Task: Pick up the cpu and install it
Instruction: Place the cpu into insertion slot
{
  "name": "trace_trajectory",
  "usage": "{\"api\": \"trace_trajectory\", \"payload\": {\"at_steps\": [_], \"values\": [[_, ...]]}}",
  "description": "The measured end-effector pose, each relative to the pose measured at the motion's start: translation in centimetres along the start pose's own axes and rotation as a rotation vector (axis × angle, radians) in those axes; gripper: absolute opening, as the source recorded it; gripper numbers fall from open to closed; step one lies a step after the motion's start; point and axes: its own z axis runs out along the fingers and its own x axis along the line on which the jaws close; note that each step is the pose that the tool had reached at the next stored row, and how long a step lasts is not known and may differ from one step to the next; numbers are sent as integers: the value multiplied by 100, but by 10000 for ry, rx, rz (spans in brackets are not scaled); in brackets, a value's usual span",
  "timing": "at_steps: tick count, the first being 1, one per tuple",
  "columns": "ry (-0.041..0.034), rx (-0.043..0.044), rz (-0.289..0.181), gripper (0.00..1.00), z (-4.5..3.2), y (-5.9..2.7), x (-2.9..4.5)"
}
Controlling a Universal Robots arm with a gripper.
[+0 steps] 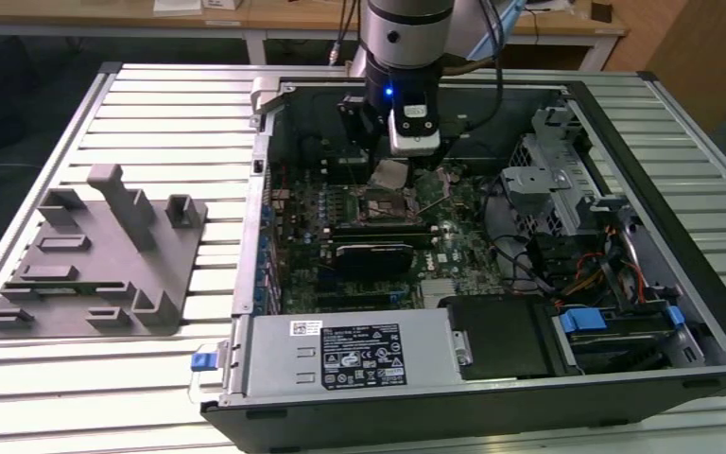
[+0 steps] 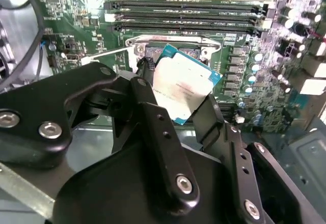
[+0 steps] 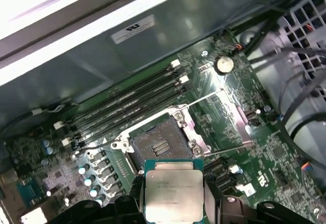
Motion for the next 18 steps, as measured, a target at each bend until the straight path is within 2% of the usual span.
{"api": "trace_trajectory", "payload": {"at_steps": [12, 18], "values": [[-102, 47, 1630, 55, 1, 0, 0], [-174, 104, 2431, 55, 2, 0, 0]]}}
